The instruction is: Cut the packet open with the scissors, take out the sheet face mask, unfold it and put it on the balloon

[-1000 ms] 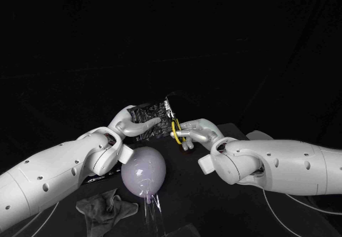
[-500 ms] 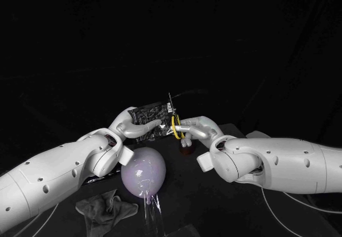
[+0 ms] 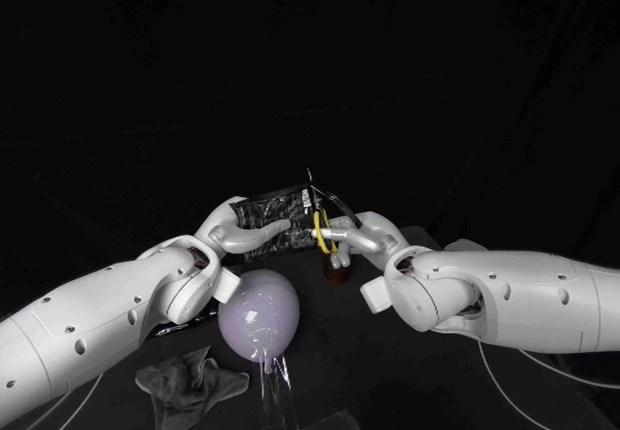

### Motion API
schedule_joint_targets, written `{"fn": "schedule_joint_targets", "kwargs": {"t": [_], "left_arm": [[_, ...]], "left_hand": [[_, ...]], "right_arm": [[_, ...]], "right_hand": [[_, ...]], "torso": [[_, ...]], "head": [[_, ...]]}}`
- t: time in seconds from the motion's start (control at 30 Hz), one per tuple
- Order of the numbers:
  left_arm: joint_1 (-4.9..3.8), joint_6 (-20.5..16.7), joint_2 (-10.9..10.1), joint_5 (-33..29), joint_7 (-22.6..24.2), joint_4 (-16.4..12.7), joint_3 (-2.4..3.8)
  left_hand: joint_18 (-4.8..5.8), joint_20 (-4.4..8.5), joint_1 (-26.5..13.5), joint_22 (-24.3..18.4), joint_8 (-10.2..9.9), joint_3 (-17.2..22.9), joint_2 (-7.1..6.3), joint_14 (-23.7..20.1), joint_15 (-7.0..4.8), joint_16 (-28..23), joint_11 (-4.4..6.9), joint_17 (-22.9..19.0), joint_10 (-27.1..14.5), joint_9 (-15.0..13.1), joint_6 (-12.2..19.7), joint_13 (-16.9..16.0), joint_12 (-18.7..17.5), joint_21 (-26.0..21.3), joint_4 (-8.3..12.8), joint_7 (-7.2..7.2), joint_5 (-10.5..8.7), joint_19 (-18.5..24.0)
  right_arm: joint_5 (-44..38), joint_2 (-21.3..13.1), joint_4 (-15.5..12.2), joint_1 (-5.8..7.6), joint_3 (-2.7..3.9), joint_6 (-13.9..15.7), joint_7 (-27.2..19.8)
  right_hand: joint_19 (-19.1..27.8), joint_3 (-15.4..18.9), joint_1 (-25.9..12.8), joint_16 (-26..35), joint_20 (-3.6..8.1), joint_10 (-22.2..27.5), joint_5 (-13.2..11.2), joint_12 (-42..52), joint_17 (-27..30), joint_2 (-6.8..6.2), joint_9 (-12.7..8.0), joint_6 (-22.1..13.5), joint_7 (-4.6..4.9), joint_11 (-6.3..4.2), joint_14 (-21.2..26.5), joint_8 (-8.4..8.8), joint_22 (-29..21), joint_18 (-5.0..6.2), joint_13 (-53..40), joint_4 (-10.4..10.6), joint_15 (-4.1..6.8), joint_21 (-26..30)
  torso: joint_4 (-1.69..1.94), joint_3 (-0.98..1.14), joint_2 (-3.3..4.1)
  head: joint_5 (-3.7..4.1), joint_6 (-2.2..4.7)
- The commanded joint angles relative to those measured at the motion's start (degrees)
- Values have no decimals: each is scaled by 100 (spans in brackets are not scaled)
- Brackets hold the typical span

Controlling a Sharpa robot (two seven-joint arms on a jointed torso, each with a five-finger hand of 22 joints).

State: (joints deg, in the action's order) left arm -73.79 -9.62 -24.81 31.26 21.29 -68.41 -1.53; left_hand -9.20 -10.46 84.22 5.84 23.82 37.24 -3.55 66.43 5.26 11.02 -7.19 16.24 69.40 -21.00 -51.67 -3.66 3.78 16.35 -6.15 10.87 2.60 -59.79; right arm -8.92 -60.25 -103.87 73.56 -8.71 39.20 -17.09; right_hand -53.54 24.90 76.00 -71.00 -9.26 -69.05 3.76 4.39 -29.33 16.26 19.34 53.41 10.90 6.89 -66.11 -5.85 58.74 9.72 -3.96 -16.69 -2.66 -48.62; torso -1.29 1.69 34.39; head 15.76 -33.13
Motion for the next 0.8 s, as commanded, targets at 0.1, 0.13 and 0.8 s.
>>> {"fn": "schedule_joint_targets", "kwargs": {"t": [0.1,0.13,0.8], "left_arm": [[-6,22,7,-46,52,-1,7],[-6,20,7,-51,53,0,7],[-6,-7,-35,-312,55,18,9]], "left_hand": [[-119,6,9,-8,8,2,72,-5,-53,-39,-10,5,11,-271,-42,3,-23,36,43,-12,21,1],[-119,6,9,-8,8,2,72,-5,-53,-39,-10,5,11,-271,-42,3,-23,36,43,-12,21,1],[-118,6,6,-9,6,5,74,-6,-52,-43,-11,5,8,-274,-40,4,-23,37,50,-11,21,3]], "right_arm": [[97,-32,-30,8,3,-46,-24],[113,-34,-29,8,2,-35,-19],[478,-149,176,-11,-56,132,-58]], "right_hand": [[-714,-868,1266,-363,223,-643,252,212,-944,77,89,452,-216,-286,-593,-244,514,-67,-70,-3,250,-742],[-802,-983,1332,-409,256,-775,289,261,-1073,73,105,543,-234,-307,-672,-290,584,-89,-93,5,282,-842],[-1140,-6995,-1187,-314,503,-1400,-95,1162,-1928,-1100,1180,230,-376,-498,-1289,-612,992,-180,-2978,395,469,-1420]], "torso": [[-1,-4,4],[-1,-4,4],[0,4,3]], "head": [[8,29],[8,29],[22,24]]}}
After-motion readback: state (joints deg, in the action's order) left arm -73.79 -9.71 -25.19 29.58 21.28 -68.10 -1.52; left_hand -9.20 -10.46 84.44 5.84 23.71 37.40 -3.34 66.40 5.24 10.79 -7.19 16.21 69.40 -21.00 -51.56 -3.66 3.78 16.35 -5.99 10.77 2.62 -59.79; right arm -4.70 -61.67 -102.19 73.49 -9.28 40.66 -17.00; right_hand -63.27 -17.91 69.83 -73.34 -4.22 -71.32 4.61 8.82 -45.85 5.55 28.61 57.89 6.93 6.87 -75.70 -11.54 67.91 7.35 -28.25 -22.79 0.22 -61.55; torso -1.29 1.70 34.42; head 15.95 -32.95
